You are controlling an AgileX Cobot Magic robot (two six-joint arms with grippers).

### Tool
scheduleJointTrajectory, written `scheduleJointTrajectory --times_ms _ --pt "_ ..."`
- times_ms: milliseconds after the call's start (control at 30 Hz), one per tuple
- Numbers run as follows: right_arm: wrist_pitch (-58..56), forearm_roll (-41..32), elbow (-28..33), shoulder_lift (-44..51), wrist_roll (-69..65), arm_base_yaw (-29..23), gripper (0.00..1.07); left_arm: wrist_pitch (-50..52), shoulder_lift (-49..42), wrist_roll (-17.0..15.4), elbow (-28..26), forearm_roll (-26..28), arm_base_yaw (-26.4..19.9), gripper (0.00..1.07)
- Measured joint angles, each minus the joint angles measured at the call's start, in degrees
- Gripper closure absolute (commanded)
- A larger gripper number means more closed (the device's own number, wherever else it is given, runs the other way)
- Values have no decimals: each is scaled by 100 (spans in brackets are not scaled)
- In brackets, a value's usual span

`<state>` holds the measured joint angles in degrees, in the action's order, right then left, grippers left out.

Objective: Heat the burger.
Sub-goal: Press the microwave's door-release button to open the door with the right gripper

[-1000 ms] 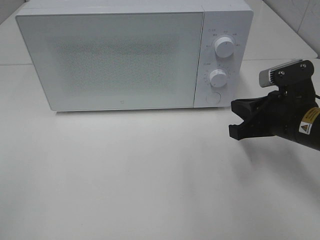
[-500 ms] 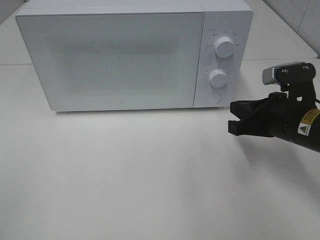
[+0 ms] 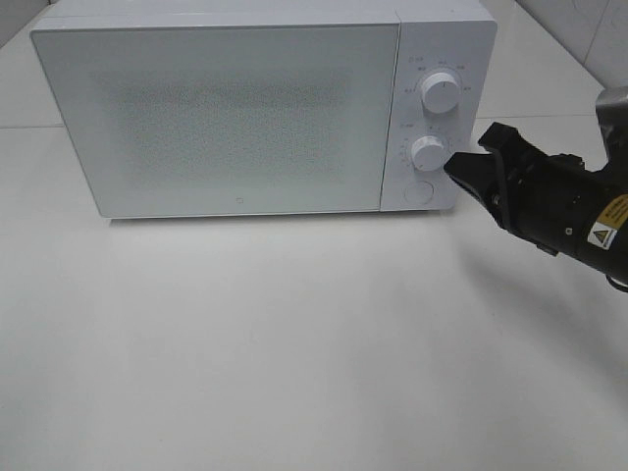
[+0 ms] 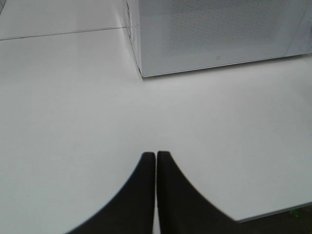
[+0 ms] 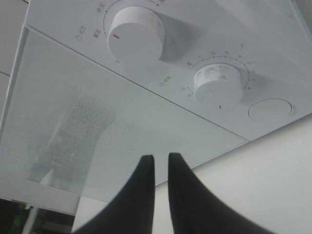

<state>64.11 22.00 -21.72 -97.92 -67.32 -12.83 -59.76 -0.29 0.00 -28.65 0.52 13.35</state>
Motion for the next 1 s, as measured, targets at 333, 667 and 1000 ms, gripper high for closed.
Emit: scheduleJointTrajectory --times_ms 333,667,1000 --pt "17 0 0 0 -1054 0 99 0 0 0 0 0 0 106" --pt "74 -92 -6 -350 -1306 0 99 0 0 0 0 0 0 106" --pt "470 -160 -229 -1621 -1702 0 107 0 0 0 0 0 0 106"
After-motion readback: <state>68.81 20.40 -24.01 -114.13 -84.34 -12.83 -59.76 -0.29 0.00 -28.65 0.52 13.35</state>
